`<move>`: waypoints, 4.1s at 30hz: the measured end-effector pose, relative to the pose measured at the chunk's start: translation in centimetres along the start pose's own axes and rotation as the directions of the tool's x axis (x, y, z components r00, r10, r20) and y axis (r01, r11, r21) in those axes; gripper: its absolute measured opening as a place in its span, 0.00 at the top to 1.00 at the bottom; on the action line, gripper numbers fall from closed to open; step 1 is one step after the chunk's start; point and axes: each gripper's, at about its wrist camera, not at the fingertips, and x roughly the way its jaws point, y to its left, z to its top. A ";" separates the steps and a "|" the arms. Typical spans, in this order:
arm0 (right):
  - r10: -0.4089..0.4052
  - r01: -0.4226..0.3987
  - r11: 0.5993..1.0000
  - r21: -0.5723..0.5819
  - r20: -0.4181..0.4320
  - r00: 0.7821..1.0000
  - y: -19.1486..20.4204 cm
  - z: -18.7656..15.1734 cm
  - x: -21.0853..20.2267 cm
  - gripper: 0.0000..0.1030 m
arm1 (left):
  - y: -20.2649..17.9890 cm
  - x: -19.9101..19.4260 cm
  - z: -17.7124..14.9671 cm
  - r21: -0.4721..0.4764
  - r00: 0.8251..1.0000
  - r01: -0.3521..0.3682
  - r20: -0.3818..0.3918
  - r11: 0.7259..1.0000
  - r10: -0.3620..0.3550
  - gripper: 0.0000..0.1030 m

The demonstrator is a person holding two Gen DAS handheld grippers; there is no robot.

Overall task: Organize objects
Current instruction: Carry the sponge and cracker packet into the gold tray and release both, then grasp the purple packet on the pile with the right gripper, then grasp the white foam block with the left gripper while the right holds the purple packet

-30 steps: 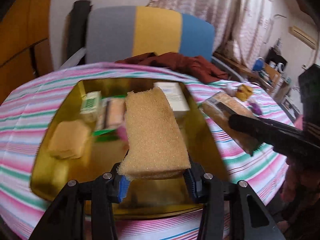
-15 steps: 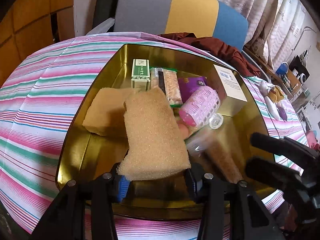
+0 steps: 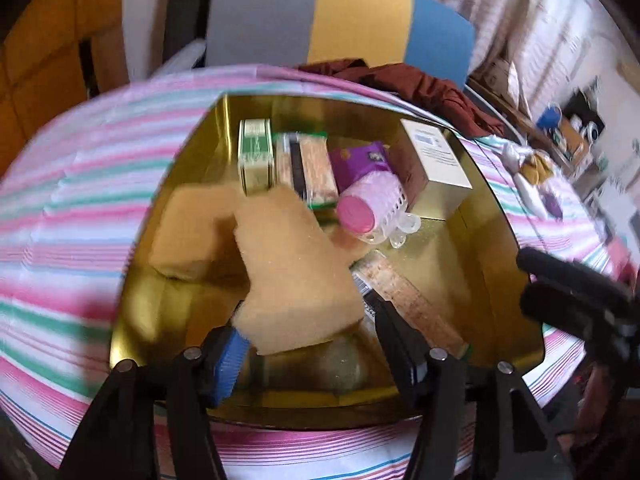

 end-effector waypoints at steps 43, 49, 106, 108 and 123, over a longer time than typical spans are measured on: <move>-0.242 0.206 0.932 0.298 0.089 0.966 -11.7 -1.8 -6.0 0.29 | -5.1 -2.2 3.1 -0.153 0.986 0.116 0.135 0.981 -0.096 0.45; -0.313 0.263 0.898 0.353 0.092 0.945 -15.5 -2.9 -8.0 0.29 | -7.6 -2.0 3.3 -0.138 0.982 0.164 0.119 0.977 -0.148 0.45; -0.617 0.523 0.691 0.500 0.031 0.786 -37.4 -3.2 -13.0 0.41 | -33.0 11.0 8.7 0.254 0.956 0.285 -0.148 0.924 -0.254 0.20; -0.625 0.527 0.686 0.501 0.035 0.780 -36.9 -3.6 -13.0 0.41 | -34.4 12.2 9.6 0.267 0.957 0.278 -0.156 0.923 -0.243 0.20; -0.652 0.547 0.669 0.503 0.044 0.757 -36.8 -3.8 -12.8 0.41 | -40.6 20.2 12.9 0.369 0.986 0.146 -0.124 0.918 -0.107 0.20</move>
